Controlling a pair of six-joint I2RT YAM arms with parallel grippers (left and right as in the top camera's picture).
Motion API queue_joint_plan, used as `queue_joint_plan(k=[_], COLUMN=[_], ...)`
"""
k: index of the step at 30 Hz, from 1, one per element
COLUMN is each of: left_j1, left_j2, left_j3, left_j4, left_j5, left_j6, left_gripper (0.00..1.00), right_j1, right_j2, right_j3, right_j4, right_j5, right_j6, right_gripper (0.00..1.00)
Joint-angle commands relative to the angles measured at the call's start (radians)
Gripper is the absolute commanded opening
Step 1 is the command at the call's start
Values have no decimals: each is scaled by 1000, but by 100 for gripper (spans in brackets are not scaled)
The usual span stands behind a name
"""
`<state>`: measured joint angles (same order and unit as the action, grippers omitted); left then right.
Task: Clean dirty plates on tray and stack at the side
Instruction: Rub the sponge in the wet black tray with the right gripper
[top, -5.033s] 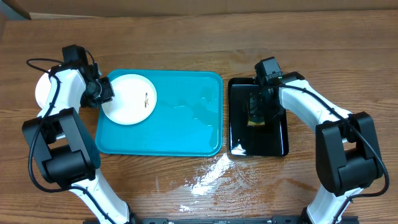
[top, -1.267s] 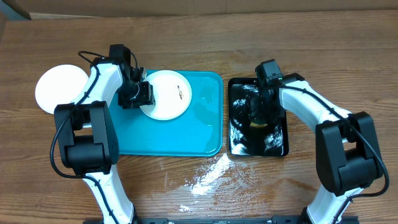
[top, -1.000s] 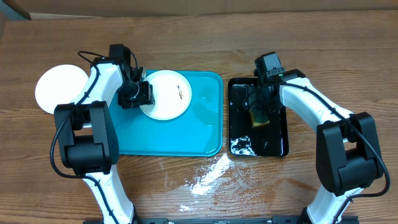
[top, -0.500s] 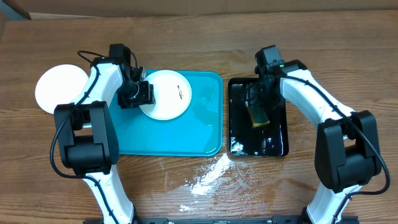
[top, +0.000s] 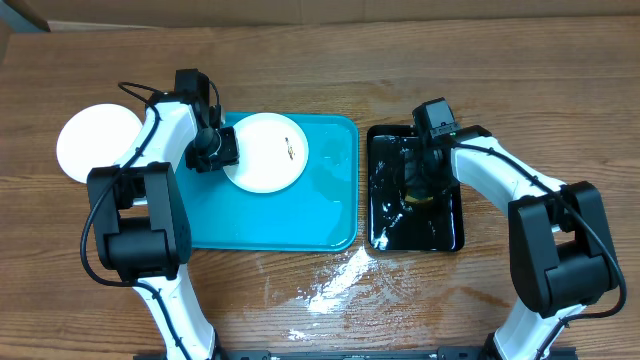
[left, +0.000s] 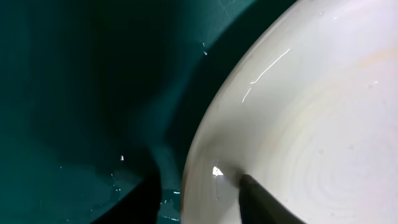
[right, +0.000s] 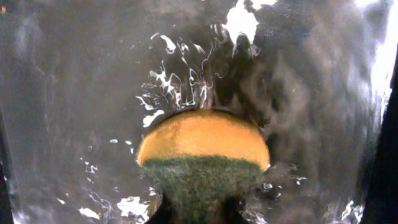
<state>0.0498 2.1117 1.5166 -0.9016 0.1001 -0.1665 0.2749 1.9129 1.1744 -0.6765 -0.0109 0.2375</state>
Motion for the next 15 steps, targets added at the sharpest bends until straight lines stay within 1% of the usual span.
queue_joint_plan(k=[1,5,6,8,9,10,12,15], left_j1=[-6,-6,-6,-6,-6,-6,-6,-6], left_j2=[14,14,14,14,14,14,9,-9], left_j3=[-9,-9,-9,-8,-8,-8,-8,-8], left_j4=[1,3,1,-3,-5,-5,-9,-21], left_j5=[-6,-6,-6,-6,-6,-6,-6,-7], left_j6=[-13,-1,2,10,10,10,13,13], left_gripper=[33,29,24,9,4,4,4,4], right_j1=[-2,-2,-1,-1,-1,-1,-1,1], right_j2=[-3,-41,-50,-57,-61,-61,-61,-61], right_j3=[35,151,184,213,214,211,207,207], right_j4=[-68,-195,-243,-303,-322,-326,-334,-364], right_j5=[-49,-76,-75,-59,-8,74,116,14], right_j6=[-2,-3,-3,0,29,88,138,98], right_gripper=[4,4,4,4,4,4,4,4])
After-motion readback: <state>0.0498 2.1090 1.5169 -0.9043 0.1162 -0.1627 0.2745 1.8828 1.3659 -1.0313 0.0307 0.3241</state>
